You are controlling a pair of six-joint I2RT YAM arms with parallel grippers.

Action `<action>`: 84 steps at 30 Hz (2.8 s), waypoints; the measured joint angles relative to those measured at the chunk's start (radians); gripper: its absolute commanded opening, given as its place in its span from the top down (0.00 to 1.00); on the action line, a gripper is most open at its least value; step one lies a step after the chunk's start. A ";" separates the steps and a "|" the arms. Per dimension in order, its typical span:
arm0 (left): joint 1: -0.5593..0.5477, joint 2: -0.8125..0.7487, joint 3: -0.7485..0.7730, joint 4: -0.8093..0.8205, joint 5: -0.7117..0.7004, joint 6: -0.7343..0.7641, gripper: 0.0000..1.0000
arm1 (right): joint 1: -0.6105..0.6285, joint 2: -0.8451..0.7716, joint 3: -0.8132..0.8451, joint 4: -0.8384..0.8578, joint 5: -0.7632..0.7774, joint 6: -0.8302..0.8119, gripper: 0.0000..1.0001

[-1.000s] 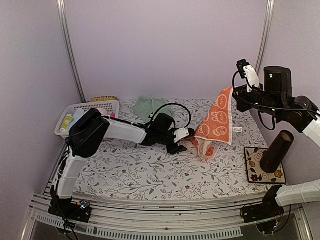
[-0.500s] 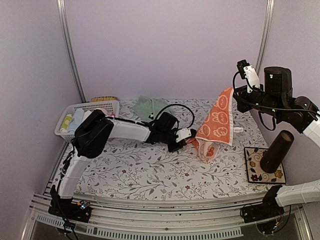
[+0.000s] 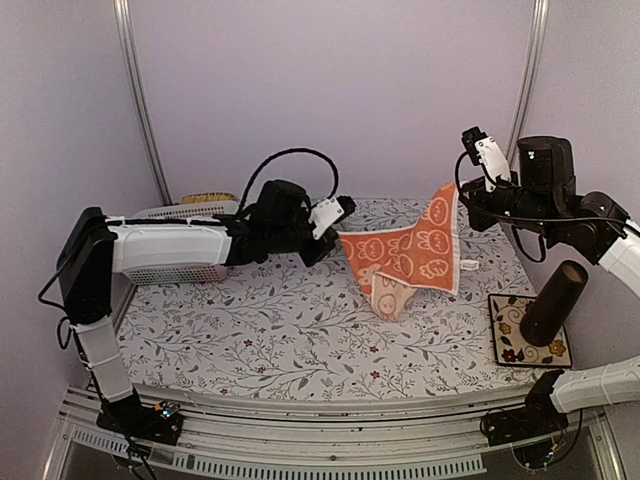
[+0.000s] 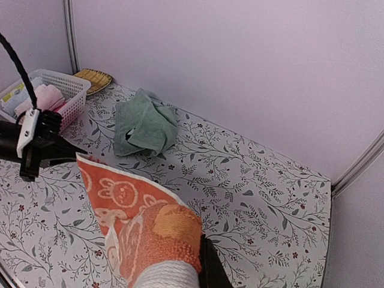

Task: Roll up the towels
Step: Flatten out the towel at the center of the board, then pick up the towel from the center of the board.

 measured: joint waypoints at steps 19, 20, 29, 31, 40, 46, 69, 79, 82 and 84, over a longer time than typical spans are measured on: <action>-0.162 -0.603 -0.368 -0.311 -0.425 -0.370 1.00 | 0.115 -0.028 -0.095 -0.093 0.031 -0.094 0.98; -0.178 -0.634 -0.371 -0.323 -0.440 -0.384 1.00 | 0.131 -0.031 -0.097 -0.099 0.031 -0.094 0.98; -0.233 -0.817 -0.434 -0.339 -0.537 -0.484 1.00 | 0.192 -0.024 -0.187 -0.090 0.089 -0.144 0.71; -0.232 -0.755 -0.435 -0.341 -0.566 -0.507 1.00 | 0.192 0.022 -0.202 -0.089 0.120 -0.145 0.51; -0.230 -0.556 -0.531 -0.344 -0.619 -0.608 1.00 | 0.193 0.148 -0.250 -0.090 0.186 -0.090 0.05; -0.229 -0.554 -0.554 -0.310 -0.667 -0.627 1.00 | 0.067 0.158 -0.239 -0.026 0.011 0.075 0.06; -0.220 -0.548 -0.622 -0.183 -0.701 -0.595 1.00 | -0.272 0.677 -0.323 0.454 -0.551 0.482 0.38; -0.215 -0.548 -0.638 -0.163 -0.700 -0.586 1.00 | -0.273 0.740 -0.301 0.498 -0.629 0.488 0.47; -0.211 -0.548 -0.644 -0.159 -0.699 -0.584 1.00 | -0.272 0.755 -0.298 0.504 -0.637 0.488 0.47; -0.209 -0.548 -0.646 -0.156 -0.699 -0.583 1.00 | -0.273 0.764 -0.295 0.509 -0.638 0.488 0.48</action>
